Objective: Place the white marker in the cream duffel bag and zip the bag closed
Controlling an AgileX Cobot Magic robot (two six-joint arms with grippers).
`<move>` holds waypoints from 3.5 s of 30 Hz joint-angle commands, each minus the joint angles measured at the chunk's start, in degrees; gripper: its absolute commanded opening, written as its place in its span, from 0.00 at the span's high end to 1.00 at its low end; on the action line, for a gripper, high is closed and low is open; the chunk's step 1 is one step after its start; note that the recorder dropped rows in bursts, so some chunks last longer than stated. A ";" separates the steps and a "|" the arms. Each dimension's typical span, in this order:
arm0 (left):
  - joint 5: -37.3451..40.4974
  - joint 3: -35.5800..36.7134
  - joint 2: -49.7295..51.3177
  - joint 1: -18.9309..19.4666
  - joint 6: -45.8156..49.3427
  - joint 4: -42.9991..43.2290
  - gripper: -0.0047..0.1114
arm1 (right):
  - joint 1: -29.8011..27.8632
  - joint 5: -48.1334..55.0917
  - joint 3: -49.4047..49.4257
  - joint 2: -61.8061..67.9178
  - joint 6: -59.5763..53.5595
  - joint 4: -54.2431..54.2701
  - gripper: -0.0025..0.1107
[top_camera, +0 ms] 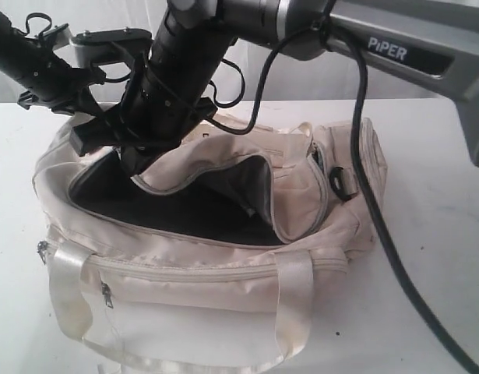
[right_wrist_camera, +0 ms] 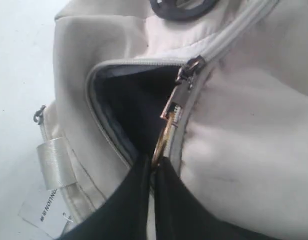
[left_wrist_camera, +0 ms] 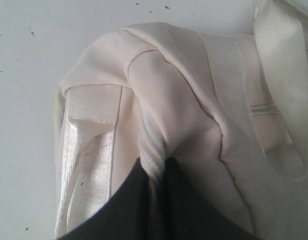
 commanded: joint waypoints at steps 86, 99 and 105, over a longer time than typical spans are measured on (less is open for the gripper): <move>14.72 7.40 -10.79 6.97 16.17 -11.95 0.96 | -7.69 -15.95 14.94 11.30 -8.15 15.35 0.98; 14.72 7.40 -10.79 6.97 16.17 -11.95 0.96 | -7.07 -30.44 13.22 12.54 -51.77 53.42 0.98; 14.72 7.40 -10.21 6.97 16.17 -11.83 0.96 | -7.07 -32.77 9.91 10.86 -59.88 58.25 0.98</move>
